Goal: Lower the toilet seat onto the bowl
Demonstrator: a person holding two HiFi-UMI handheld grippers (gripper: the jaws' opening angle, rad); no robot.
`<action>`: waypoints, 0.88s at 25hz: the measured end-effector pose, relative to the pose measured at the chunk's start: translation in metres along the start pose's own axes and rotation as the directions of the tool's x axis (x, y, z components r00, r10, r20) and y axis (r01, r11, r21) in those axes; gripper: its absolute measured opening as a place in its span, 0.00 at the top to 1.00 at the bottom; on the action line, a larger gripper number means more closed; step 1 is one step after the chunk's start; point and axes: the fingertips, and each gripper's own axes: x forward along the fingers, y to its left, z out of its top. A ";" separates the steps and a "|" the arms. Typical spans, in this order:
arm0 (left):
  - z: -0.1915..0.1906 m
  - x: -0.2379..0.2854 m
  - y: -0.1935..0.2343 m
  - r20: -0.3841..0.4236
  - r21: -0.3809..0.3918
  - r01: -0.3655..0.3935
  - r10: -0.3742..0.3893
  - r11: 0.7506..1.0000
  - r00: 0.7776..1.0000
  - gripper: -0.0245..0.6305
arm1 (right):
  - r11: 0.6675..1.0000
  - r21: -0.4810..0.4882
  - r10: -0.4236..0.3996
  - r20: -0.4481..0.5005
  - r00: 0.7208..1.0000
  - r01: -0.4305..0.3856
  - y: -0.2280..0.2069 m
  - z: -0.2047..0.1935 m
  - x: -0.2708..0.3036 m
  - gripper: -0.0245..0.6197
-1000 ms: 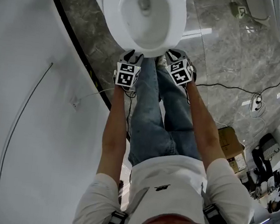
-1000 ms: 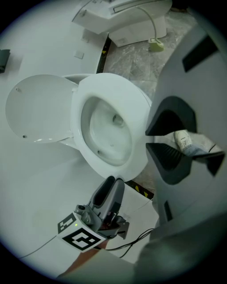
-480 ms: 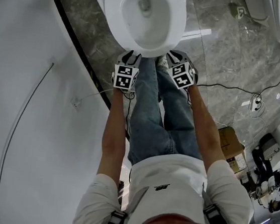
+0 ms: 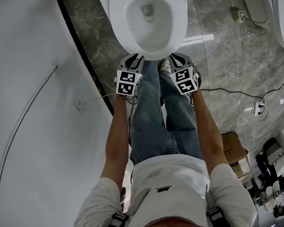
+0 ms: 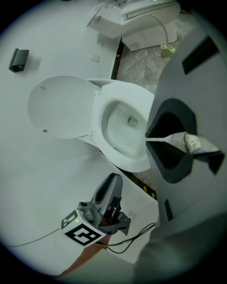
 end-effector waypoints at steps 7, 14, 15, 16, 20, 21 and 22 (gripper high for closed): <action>0.042 -0.021 -0.010 0.076 0.057 0.003 -0.008 0.998 0.997 0.85 | 1.000 -0.018 -0.018 0.102 0.995 0.020 -0.004 0.044 -0.031 0.90; 0.086 -0.050 -0.017 0.163 0.085 -0.015 0.001 0.996 0.987 0.88 | 0.999 -0.043 -0.021 0.189 0.982 0.029 -0.004 0.086 -0.060 0.90; 0.092 -0.054 -0.018 0.173 0.090 -0.018 0.002 0.996 0.985 0.89 | 0.999 -0.045 -0.021 0.201 0.979 0.031 -0.004 0.092 -0.065 0.90; 0.097 -0.058 -0.018 0.182 0.097 -0.021 0.003 0.995 0.983 0.89 | 0.998 -0.047 -0.023 0.213 0.977 0.033 -0.004 0.098 -0.070 0.90; 0.118 -0.074 -0.021 0.217 0.122 -0.035 0.007 0.992 0.976 0.90 | 0.998 -0.043 -0.025 0.278 0.960 0.038 -0.004 0.121 -0.089 0.90; 0.122 -0.078 -0.022 0.227 0.125 -0.038 0.008 0.991 0.974 0.90 | 0.999 -0.036 -0.022 0.298 0.954 0.034 -0.002 0.127 -0.094 0.90; 0.127 -0.083 -0.023 0.238 0.127 -0.040 0.009 0.991 0.971 0.90 | 0.999 -0.029 -0.019 0.316 0.948 0.030 0.000 0.133 -0.100 0.91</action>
